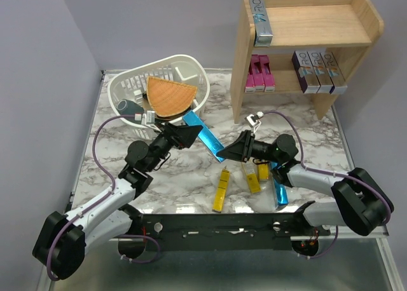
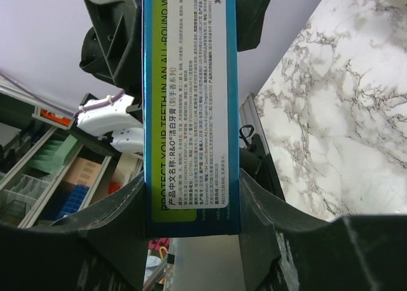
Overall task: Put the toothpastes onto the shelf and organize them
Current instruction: Pick up the toothpaste from the center of the board.
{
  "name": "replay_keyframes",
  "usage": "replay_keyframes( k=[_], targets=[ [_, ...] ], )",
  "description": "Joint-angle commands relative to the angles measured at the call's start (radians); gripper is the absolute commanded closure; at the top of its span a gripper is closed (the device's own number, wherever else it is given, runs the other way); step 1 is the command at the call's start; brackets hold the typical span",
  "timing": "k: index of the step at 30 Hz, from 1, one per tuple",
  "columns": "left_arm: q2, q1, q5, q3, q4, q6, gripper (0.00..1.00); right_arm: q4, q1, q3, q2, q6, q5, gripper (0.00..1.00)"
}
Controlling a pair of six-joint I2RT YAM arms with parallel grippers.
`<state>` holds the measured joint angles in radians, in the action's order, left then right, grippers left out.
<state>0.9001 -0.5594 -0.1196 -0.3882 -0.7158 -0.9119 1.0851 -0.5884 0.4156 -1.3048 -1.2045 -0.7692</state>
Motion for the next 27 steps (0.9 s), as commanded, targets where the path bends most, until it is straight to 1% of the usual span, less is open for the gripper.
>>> replay_keyframes(
  k=[1,2,3,6,7,8,9,11,12,14,15,17,18,20,21,22,23,24,25,26,27],
  targets=[
    [0.029,-0.025,0.057,-0.044,-0.042,-0.047,0.05,0.09,0.004,-0.004,-0.019,0.006,-0.028,0.64],
    [0.037,-0.028,0.061,-0.047,-0.039,-0.054,0.06,0.09,0.004,-0.003,-0.021,0.01,-0.028,0.64],
    [0.039,-0.031,0.067,-0.052,-0.036,-0.056,0.11,0.091,0.004,-0.003,-0.025,0.011,-0.03,0.63],
    [0.042,-0.037,0.078,-0.052,-0.036,-0.064,0.18,0.101,0.004,0.0,-0.043,0.005,-0.035,0.63],
    [0.043,-0.039,0.081,-0.051,-0.031,-0.065,0.23,0.108,0.004,0.0,-0.048,0.002,-0.039,0.63],
    [0.043,-0.039,0.084,-0.051,-0.028,-0.067,0.26,0.114,0.004,0.002,-0.059,-0.004,-0.041,0.63],
    [0.042,-0.04,0.087,-0.052,-0.025,-0.071,0.32,0.124,0.004,0.002,-0.065,-0.007,-0.042,0.63],
    [0.04,-0.04,0.09,-0.054,-0.011,-0.073,0.39,0.153,0.004,0.0,-0.085,-0.01,-0.048,0.61],
    [0.039,-0.04,0.097,-0.057,-0.002,-0.076,0.44,0.16,0.004,0.0,-0.088,-0.012,-0.05,0.57],
    [0.03,-0.042,0.107,-0.061,0.036,-0.079,0.48,0.173,0.004,-0.001,-0.094,-0.004,-0.051,0.5],
    [0.028,-0.042,0.112,-0.067,0.053,-0.082,0.51,0.173,0.002,-0.001,-0.091,0.005,-0.053,0.4],
    [0.013,-0.042,0.144,-0.077,0.119,-0.091,0.55,0.142,0.004,0.002,-0.08,0.052,-0.053,0.31],
    [0.005,-0.042,0.155,-0.087,0.145,-0.096,0.58,0.118,0.004,0.005,-0.056,0.075,-0.051,0.23],
    [-0.015,-0.042,0.199,-0.104,0.246,-0.108,0.59,0.011,0.004,0.014,-0.021,0.137,-0.035,0.16],
    [-0.023,-0.042,0.216,-0.119,0.278,-0.113,0.6,-0.038,0.004,0.018,0.007,0.219,-0.024,0.11],
    [-0.027,-0.042,0.242,-0.127,0.335,-0.119,0.6,-0.159,0.002,0.025,0.06,0.267,0.013,0.1],
    [-0.041,-0.042,0.256,-0.135,0.364,-0.133,0.6,-0.222,0.002,0.038,0.096,0.316,0.034,0.08],
    [-0.047,-0.042,0.27,-0.149,0.389,-0.137,0.6,-0.284,0.002,0.045,0.128,0.417,0.062,0.06],
    [-0.052,-0.042,0.279,-0.156,0.439,-0.145,0.6,-0.394,-0.001,0.049,0.197,0.468,0.126,0.05],
    [-0.061,-0.043,0.302,-0.164,0.464,-0.157,0.6,-0.44,-0.004,0.051,0.229,0.517,0.163,0.05],
    [-0.063,-0.043,0.31,-0.181,0.486,-0.16,0.61,-0.485,-0.008,0.055,0.257,0.614,0.203,0.04]
  ],
)
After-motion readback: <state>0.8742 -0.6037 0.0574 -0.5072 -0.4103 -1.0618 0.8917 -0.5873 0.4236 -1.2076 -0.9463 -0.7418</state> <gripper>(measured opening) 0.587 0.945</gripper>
